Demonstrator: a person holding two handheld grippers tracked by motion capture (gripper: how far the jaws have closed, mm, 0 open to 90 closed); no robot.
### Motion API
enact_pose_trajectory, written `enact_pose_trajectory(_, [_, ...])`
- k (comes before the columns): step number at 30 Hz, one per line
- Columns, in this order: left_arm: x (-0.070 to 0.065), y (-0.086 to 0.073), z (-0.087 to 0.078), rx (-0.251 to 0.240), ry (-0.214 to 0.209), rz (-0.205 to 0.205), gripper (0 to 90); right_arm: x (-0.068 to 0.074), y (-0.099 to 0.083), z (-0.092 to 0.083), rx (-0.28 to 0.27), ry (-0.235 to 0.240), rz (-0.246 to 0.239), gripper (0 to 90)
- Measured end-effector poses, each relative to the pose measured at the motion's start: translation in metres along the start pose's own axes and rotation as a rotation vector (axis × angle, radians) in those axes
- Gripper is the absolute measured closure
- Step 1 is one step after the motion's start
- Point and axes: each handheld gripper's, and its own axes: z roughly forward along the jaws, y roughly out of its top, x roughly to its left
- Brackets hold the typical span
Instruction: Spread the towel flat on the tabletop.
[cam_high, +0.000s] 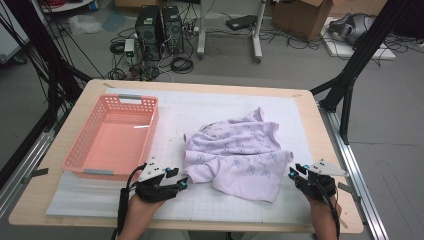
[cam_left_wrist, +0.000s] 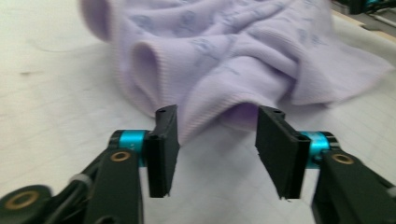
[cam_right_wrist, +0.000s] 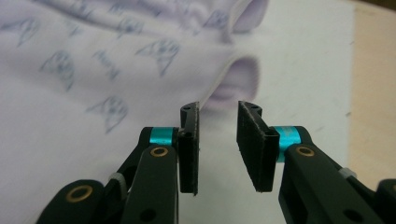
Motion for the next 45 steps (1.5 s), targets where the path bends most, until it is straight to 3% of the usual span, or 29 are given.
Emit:
enact_pose_trajectory(3, [-0.007,0.002,0.008,0.006,-0.050,0.009,56.8,0.007,-0.007,-0.001,0.021,0.024,-0.020,68.5])
enact_pose_trajectory(6, [-0.014,0.006,0.023,0.021,-0.063,0.015,54.8,0.009,-0.007,-0.003,0.017,0.042,-0.002,67.9])
enact_pose_trajectory(10, [-0.021,0.012,0.052,0.105,-0.016,0.045,51.2,0.012,-0.007,0.000,0.024,0.061,-0.005,66.7])
enact_pose_trajectory(11, [-0.022,0.012,0.056,0.120,0.001,0.052,54.3,0.014,-0.007,0.001,0.027,0.071,-0.005,66.2])
enact_pose_trajectory(13, [-0.024,0.013,0.059,0.133,0.022,0.064,72.9,0.017,-0.008,0.001,0.034,0.082,-0.014,64.3])
enact_pose_trajectory(15, [-0.024,0.012,0.055,0.131,0.036,0.071,82.1,0.020,-0.009,0.002,0.039,0.101,-0.005,59.8])
enact_pose_trajectory(18, [-0.021,0.007,0.043,0.127,0.031,0.065,83.4,0.030,-0.010,0.008,0.063,0.178,0.010,46.8])
enact_pose_trajectory(20, [-0.019,0.003,0.031,0.116,0.028,0.050,83.5,0.039,-0.009,0.014,0.094,0.198,-0.025,46.0])
enact_pose_trajectory(21, [-0.018,0.000,0.024,0.114,0.030,0.051,83.5,0.044,-0.008,0.015,0.088,0.187,-0.038,48.1])
enact_pose_trajectory(22, [-0.017,-0.002,0.016,0.115,0.033,0.051,83.6,0.046,-0.006,0.016,0.092,0.206,-0.037,53.3])
enact_pose_trajectory(25, [-0.013,-0.010,-0.005,0.101,0.043,0.034,83.8,0.051,-0.003,0.017,0.100,0.247,-0.059,82.2])
enact_pose_trajectory(26, [-0.012,-0.012,-0.009,0.097,0.043,0.031,83.9,0.053,-0.002,0.015,0.107,0.236,-0.096,86.9])
enact_pose_trajectory(27, [-0.012,-0.014,-0.013,0.087,0.039,0.021,83.8,0.053,-0.001,0.014,0.112,0.227,-0.112,87.4])
enact_pose_trajectory(31, [-0.015,-0.025,-0.024,0.074,0.023,0.000,83.8,0.036,0.000,0.002,0.122,0.157,-0.073,88.1])
enact_pose_trajectory(33, [-0.020,-0.029,-0.023,0.077,-0.018,0.005,83.0,0.026,-0.001,-0.007,0.116,0.120,-0.063,88.1])
enact_pose_trajectory(35, [-0.026,-0.029,-0.019,0.084,-0.016,0.037,77.0,0.022,-0.002,-0.013,0.118,0.102,-0.058,87.3])
enact_pose_trajectory(37, [-0.027,-0.027,-0.017,0.063,-0.005,0.034,59.6,0.020,-0.004,-0.015,0.111,0.111,-0.046,76.8])
enact_pose_trajectory(40, [-0.025,-0.021,-0.022,-0.011,0.007,0.017,45.5,0.015,-0.007,-0.019,0.071,0.117,-0.013,70.6])
enact_pose_trajectory(43, [-0.019,-0.015,-0.027,-0.077,0.016,0.001,44.2,0.009,-0.008,-0.022,0.038,0.105,0.025,66.1])
enact_pose_trajectory(45, [-0.012,-0.010,-0.021,-0.068,0.028,-0.014,44.1,0.006,-0.010,-0.021,0.025,0.115,0.054,62.1])
